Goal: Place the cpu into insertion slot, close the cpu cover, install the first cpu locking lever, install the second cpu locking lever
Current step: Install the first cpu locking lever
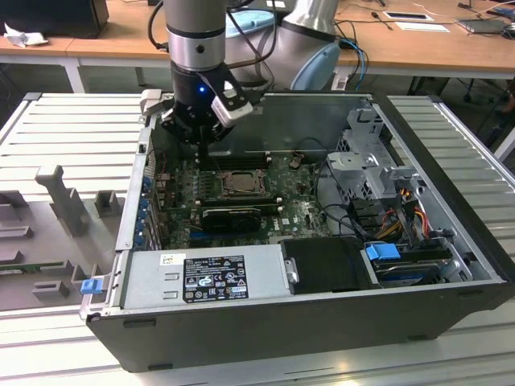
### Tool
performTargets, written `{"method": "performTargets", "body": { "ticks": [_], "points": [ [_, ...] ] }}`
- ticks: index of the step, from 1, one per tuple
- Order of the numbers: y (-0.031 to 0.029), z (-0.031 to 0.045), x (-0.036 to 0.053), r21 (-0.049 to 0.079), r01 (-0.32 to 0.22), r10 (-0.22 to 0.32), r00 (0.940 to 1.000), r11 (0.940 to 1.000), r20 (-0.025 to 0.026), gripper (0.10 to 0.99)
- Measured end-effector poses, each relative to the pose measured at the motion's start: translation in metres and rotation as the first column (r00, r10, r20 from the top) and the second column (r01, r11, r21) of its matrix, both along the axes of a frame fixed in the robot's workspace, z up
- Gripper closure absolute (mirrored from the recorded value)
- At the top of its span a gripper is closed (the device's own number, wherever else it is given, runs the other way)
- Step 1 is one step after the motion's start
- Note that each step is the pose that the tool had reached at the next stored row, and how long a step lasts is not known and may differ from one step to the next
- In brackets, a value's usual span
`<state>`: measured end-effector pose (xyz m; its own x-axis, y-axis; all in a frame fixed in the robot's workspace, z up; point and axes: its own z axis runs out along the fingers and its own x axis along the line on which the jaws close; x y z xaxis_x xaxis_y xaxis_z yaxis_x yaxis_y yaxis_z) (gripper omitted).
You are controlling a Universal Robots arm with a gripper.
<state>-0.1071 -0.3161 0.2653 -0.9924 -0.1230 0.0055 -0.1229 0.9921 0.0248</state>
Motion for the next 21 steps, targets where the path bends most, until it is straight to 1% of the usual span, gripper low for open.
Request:
{"method": "performTargets", "body": {
  "ticks": [4,8,10,14,18,21],
  "points": [
    [0.0054,-0.0039,-0.0016,0.003,0.001,-0.001,1.0000,1.0000,0.0001,0.980],
    [0.0102,-0.0047,-0.0041,0.004,0.003,-0.003,1.0000,1.0000,0.0001,0.980],
    [0.0169,-0.0052,-0.0045,0.005,0.003,-0.003,1.0000,1.0000,0.0000,0.980],
    [0.0219,-0.0065,-0.0044,0.006,0.004,-0.004,1.0000,1.0000,0.0000,0.980],
    [0.0252,-0.0078,-0.0020,0.007,0.003,-0.003,1.0000,1.0000,0.0001,0.980],
    [0.0264,-0.0080,0.0038,0.007,0.004,-0.004,1.0000,1.0000,0.0000,0.980]
  ]
}}
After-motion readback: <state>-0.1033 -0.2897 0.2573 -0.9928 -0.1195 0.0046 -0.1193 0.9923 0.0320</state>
